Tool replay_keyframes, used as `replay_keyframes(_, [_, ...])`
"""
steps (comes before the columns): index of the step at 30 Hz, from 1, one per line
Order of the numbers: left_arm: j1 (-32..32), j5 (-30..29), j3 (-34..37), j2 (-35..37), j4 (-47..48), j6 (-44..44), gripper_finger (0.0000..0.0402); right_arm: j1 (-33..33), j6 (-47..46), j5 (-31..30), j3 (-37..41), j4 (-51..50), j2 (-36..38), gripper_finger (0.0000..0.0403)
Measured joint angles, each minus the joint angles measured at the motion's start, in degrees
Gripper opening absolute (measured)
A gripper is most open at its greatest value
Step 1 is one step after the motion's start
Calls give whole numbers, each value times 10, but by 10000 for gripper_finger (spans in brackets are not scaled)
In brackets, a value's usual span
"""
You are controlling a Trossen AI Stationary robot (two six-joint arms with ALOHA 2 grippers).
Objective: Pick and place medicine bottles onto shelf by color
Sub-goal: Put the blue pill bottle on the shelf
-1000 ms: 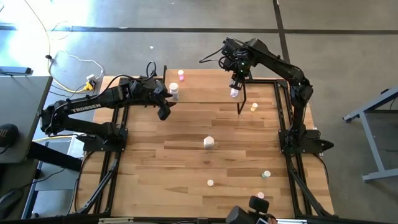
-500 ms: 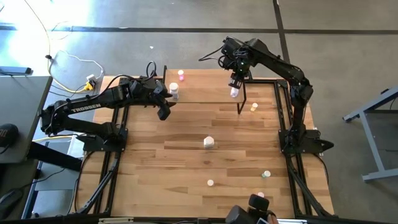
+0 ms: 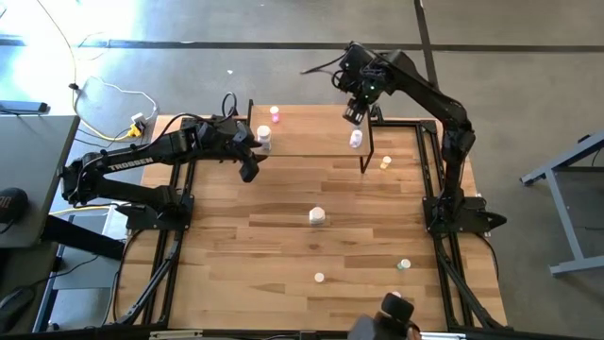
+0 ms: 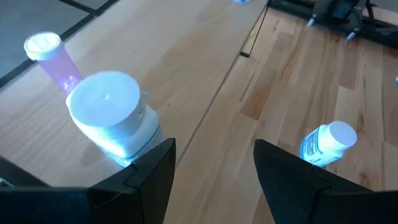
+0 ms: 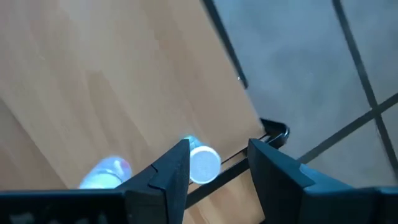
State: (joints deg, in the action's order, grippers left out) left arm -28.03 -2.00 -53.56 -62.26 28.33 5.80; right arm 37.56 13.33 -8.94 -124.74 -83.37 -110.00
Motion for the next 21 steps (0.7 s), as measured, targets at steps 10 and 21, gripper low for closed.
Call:
replay_keyframes(10, [35, 25, 0, 0, -127, -56, 207, -51, -103, 4, -80, -16, 1, 154])
replay_keyframes(21, [67, 104, 0, 0, -155, -71, 222, -154, -230, -13, -102, -19, 13, 154])
